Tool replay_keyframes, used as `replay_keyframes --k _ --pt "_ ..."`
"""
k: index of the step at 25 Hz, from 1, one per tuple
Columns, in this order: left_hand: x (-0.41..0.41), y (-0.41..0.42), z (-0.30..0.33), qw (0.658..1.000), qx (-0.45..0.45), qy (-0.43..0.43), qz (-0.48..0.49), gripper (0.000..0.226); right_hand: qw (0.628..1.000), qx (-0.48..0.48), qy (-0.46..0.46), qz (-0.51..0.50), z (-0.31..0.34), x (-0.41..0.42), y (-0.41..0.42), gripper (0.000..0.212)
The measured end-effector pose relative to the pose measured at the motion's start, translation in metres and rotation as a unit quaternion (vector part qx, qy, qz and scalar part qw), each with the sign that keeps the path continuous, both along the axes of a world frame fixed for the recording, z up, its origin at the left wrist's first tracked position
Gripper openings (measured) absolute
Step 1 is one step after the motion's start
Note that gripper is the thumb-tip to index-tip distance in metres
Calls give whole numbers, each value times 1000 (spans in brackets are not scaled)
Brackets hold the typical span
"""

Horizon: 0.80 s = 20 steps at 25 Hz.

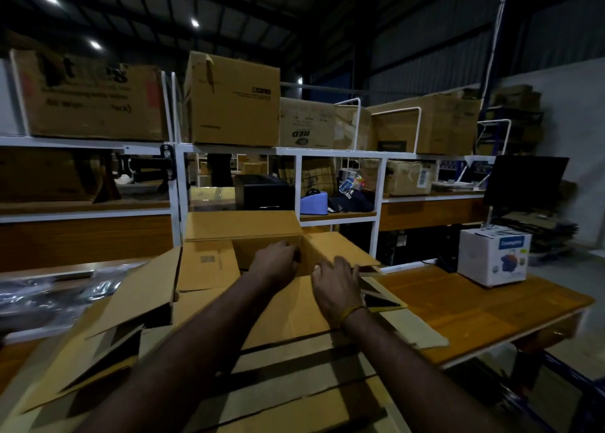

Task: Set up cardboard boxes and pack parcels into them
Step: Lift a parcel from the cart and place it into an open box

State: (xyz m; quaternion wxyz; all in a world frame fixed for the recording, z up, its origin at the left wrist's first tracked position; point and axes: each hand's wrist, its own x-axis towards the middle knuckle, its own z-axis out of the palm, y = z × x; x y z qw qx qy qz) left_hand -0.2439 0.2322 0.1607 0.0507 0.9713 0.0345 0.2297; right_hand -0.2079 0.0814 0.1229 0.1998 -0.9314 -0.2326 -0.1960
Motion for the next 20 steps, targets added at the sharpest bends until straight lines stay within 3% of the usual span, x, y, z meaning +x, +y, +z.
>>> replay_keyframes --k 7,15,20 --pt "-60 25 -10 987 23 -133 89 11 993 8 2 120 1 -38 37 39" --pt "-126 46 -29 970 36 -189 152 19 978 -12 42 204 12 -69 89 42" --pt "-160 58 -38 967 41 -193 159 24 968 87 46 229 9 -71 90 25"
